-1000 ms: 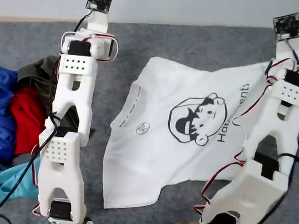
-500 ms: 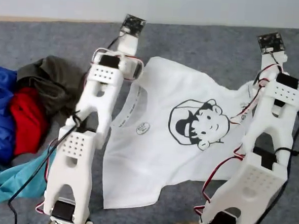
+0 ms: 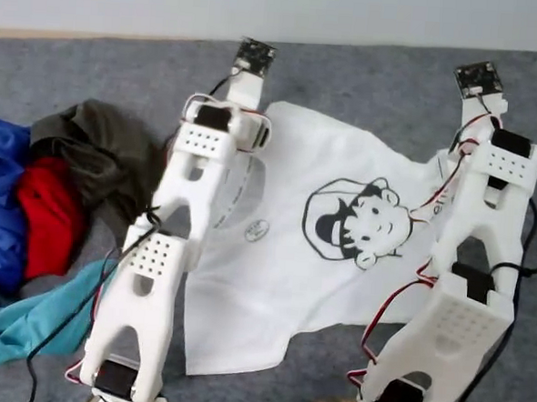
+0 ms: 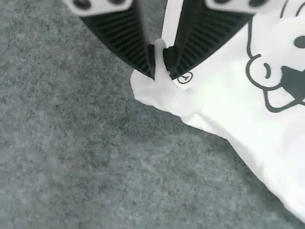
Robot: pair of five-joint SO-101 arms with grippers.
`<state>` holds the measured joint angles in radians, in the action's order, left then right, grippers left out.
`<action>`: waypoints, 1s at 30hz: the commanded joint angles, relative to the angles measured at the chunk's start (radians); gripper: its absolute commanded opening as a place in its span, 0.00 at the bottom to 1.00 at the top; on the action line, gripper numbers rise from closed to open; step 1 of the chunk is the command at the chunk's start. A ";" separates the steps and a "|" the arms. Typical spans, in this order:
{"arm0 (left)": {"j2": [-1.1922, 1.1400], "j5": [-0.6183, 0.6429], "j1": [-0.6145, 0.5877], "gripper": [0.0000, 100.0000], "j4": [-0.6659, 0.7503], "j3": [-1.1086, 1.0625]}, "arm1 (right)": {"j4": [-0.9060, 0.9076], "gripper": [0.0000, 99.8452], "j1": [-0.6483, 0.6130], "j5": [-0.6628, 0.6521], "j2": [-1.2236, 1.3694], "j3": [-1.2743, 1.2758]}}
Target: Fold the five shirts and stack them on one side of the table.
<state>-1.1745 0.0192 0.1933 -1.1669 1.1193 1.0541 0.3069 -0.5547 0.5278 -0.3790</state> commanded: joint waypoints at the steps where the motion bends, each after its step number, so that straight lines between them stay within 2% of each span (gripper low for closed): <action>1: 0.000 -0.023 0.020 0.15 -0.029 0.077 | 0.007 0.01 -0.019 0.009 -0.012 -0.055; 12: -0.037 -0.187 0.046 0.10 -0.038 0.091 | 0.007 0.01 -0.030 0.009 -0.015 -0.055; 20: -0.037 -0.192 0.041 0.05 -0.041 0.088 | 0.007 0.01 -0.027 0.009 -0.015 -0.055; 24: -0.037 -0.265 0.043 0.00 -0.075 0.090 | 0.007 0.01 -0.027 0.009 -0.016 -0.057; 30: 0.003 -0.218 0.035 0.00 -0.161 0.203 | 0.007 0.01 -0.024 0.009 -0.061 -0.058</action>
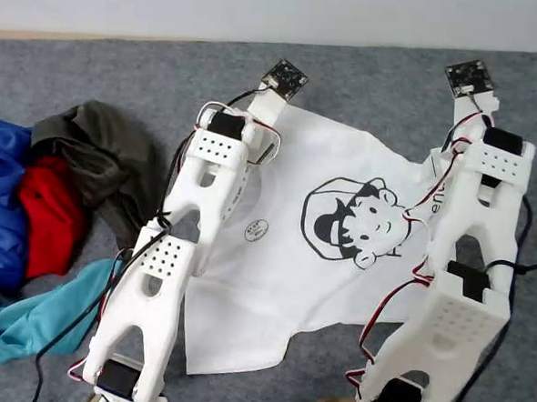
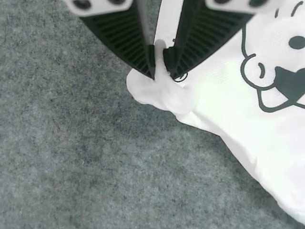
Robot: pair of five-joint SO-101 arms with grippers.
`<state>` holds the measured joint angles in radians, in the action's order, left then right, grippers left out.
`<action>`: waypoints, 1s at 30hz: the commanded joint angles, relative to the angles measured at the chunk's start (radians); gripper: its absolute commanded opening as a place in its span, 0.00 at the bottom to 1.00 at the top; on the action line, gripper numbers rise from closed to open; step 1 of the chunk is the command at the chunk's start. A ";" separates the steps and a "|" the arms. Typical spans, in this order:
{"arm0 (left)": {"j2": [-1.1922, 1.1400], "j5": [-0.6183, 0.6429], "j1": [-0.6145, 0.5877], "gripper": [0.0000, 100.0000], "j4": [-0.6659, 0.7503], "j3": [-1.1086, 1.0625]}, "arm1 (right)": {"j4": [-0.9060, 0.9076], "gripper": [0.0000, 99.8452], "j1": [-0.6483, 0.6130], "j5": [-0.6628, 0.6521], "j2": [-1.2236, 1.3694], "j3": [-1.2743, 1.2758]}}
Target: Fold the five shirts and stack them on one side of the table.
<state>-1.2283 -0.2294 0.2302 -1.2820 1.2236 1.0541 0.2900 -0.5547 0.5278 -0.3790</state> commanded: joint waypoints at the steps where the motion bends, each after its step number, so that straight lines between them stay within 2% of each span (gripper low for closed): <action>1: 0.064 0.046 -0.005 0.00 -0.060 0.139 | 0.008 0.01 -0.008 0.009 -0.074 -0.058; 5: 0.084 0.055 -0.008 0.00 -0.132 0.288 | 0.048 0.01 -0.013 0.008 -0.136 -0.058; 10: 0.081 0.055 -0.008 0.00 -0.288 0.435 | 0.145 0.01 -0.013 0.003 -0.203 -0.058; 16: 0.075 0.052 -0.011 0.00 -0.466 0.450 | 0.280 0.01 -0.013 -0.101 -0.246 -0.058; 23: 0.046 0.058 -0.038 0.01 -0.376 0.414 | 0.302 0.01 -0.008 -0.132 -0.206 -0.046; 27: -0.003 0.150 -0.038 0.15 -0.327 0.371 | 0.298 0.01 -0.008 -0.132 -0.153 -0.044; 30: -0.032 0.180 -0.032 0.18 -0.307 0.367 | 0.298 0.01 -0.005 -0.127 -0.119 -0.044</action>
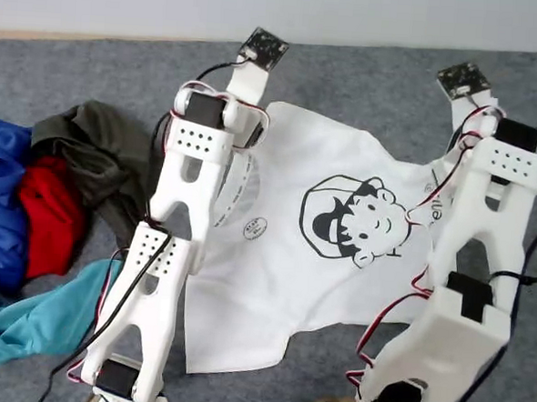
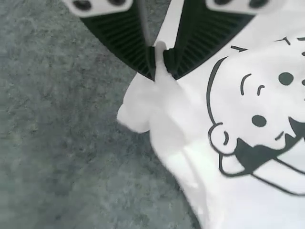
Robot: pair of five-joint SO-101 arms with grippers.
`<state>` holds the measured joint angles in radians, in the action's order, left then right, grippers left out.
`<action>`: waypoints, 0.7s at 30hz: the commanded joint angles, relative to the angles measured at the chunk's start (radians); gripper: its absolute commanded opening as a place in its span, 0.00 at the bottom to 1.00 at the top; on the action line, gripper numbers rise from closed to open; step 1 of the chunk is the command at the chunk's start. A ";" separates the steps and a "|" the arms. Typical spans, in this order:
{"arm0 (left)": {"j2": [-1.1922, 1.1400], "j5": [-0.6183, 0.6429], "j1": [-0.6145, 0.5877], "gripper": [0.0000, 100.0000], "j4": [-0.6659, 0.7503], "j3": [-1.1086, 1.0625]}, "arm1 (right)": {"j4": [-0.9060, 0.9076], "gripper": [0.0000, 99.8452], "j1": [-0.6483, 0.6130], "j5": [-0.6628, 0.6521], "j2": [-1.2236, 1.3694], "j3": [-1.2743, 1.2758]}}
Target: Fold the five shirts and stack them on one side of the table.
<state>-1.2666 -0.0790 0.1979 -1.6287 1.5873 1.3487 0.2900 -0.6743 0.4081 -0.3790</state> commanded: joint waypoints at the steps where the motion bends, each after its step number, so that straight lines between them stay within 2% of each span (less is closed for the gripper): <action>1: -0.005 0.029 0.002 0.18 0.048 0.004 | 0.004 0.01 -0.005 -0.008 0.008 -0.044; 8: -0.106 -0.054 0.038 0.17 0.066 0.010 | 0.004 0.01 -0.010 -0.006 0.015 -0.044; 15: -0.097 -0.055 0.035 0.14 0.058 0.008 | 0.010 0.01 -0.010 -0.006 0.012 -0.048; 21: -0.097 -0.055 0.035 0.11 -0.023 0.008 | 0.012 0.01 -0.010 -0.006 0.012 -0.048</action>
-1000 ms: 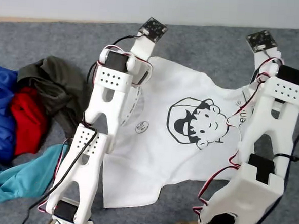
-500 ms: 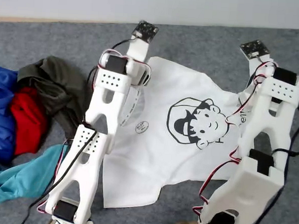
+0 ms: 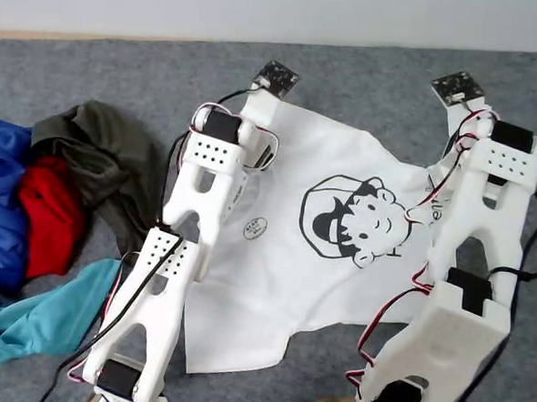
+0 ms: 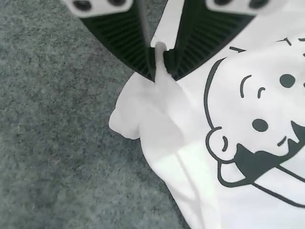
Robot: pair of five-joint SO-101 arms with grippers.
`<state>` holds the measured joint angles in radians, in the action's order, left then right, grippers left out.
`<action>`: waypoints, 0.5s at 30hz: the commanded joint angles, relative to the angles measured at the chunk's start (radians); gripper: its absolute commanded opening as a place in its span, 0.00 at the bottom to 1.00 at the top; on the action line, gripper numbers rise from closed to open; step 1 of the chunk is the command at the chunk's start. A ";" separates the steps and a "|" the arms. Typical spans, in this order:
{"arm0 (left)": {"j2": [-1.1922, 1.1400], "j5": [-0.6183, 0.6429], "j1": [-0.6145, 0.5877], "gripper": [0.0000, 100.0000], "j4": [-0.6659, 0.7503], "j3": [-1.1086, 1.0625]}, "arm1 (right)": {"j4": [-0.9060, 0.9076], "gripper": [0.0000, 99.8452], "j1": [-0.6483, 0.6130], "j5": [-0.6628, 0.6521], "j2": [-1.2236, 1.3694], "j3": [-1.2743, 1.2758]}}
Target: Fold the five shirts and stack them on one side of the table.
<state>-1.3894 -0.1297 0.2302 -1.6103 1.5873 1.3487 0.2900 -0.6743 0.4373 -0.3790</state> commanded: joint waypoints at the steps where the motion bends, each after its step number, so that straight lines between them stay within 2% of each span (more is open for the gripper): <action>1: 0.026 -0.005 0.003 0.10 -0.060 0.008 | 0.012 0.01 -0.008 -0.006 -0.018 -0.048; 7: 0.025 -0.005 0.000 0.08 -0.143 0.008 | 0.012 0.01 -0.007 -0.006 -0.019 -0.048; 15: 0.051 -0.005 0.000 0.01 -0.144 -0.061 | 0.012 0.01 -0.007 -0.006 -0.019 -0.049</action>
<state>-1.3878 -0.1281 0.2348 -1.7238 1.5305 1.3487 0.2900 -0.6743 0.4373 -0.3790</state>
